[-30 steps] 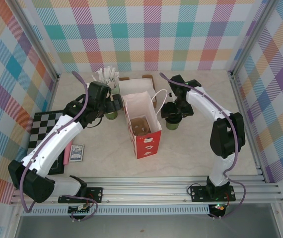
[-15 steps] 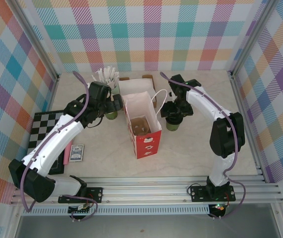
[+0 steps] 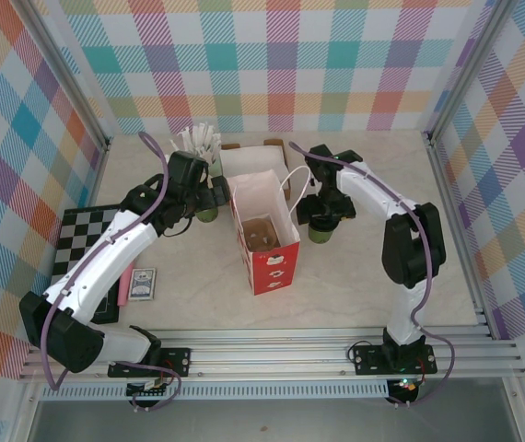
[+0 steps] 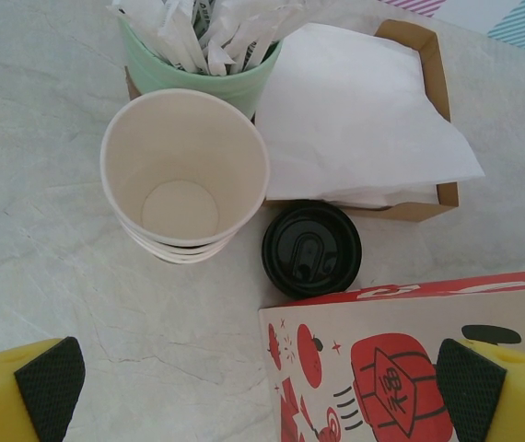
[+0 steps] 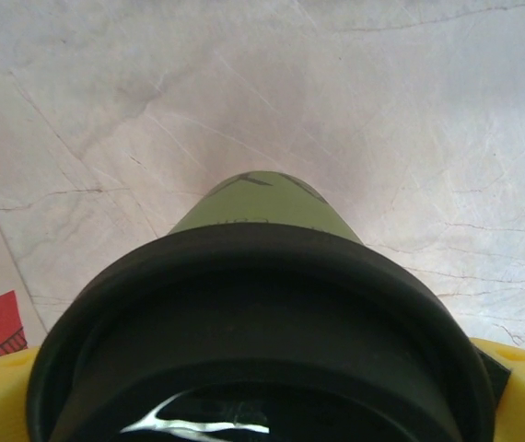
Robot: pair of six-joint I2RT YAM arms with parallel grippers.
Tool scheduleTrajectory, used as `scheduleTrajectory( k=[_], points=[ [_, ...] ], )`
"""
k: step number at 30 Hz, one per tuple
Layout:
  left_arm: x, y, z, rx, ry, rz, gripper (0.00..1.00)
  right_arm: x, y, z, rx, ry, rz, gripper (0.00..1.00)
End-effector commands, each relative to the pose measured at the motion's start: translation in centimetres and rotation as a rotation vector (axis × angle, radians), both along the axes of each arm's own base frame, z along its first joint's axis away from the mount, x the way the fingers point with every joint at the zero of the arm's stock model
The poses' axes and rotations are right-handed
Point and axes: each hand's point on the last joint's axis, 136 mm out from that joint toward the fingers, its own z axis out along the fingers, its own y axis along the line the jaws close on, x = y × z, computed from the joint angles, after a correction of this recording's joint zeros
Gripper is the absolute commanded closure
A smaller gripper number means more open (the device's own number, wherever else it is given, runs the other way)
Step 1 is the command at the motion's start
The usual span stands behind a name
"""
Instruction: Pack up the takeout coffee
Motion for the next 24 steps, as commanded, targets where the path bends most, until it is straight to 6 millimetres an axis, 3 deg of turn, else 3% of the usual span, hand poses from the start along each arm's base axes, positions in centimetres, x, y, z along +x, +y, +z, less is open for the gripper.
scheduleTrajectory(
  k=[1, 15, 24],
  points=[
    [0.26, 0.45, -0.33, 0.017, 0.008, -0.001, 0.0, -0.48, -0.59, 0.45, -0.06, 0.022, -0.009, 0.0],
    [0.3, 0.38, -0.41, 0.018, 0.012, -0.005, 0.0, -0.76, -0.07, 0.34, -0.048, 0.046, 0.007, 0.03],
    [0.32, 0.28, -0.31, 0.018, 0.011, -0.01, 0.0, -0.71, -0.21, 0.51, -0.053, 0.037, 0.008, 0.14]
  ],
)
